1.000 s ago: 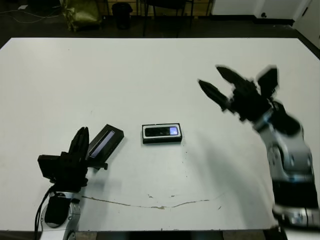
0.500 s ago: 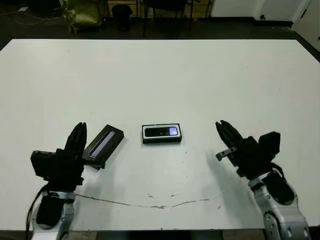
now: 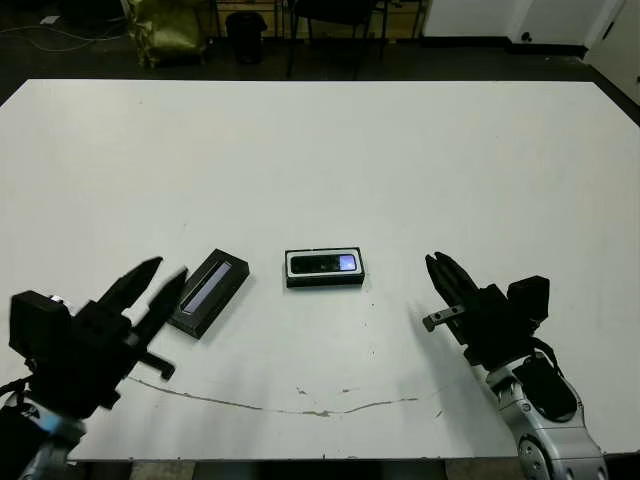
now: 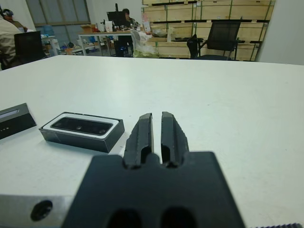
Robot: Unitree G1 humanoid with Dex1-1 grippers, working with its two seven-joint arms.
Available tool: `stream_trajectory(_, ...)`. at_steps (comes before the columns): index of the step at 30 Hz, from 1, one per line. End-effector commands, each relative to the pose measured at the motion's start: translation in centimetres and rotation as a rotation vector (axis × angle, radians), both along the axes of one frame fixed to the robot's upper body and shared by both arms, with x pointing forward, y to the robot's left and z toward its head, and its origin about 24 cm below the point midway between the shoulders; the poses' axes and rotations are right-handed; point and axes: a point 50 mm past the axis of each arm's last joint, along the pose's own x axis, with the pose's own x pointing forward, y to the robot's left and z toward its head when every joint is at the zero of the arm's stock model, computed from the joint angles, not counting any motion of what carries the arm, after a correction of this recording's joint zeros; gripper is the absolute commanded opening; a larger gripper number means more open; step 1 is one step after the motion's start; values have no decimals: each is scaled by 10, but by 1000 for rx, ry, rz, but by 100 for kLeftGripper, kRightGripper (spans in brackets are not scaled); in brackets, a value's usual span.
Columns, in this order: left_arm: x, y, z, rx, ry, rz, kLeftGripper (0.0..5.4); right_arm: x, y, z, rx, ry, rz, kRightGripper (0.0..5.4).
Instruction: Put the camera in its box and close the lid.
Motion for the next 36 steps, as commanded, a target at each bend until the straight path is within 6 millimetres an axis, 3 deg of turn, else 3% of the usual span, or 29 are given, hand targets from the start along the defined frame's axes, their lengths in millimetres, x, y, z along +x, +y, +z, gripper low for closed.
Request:
stream_trajectory(1,-4,0,-4,-3,53,-20,273,0,-1,-5,-4,15,7,0)
stream_trajectory(8,-2,-3,-12,-8,43,20,443,0,-1,-4,-1,28,0,0)
stream_trajectory(12,-1,-6,-21,-119,82,100,539,1,-2,-5,14,11,13,0)
stream_trajectory(22,5,-10,-31,-120,106,95,539,-2,-1,-6,-4,24,-5,0)
stream_trajectory(27,7,-9,-39,-206,188,102,539,-2,-1,-7,12,24,-2,0)
stream_trajectory(36,10,-5,-42,-102,217,148,539,-3,-1,-7,13,45,-7,0)
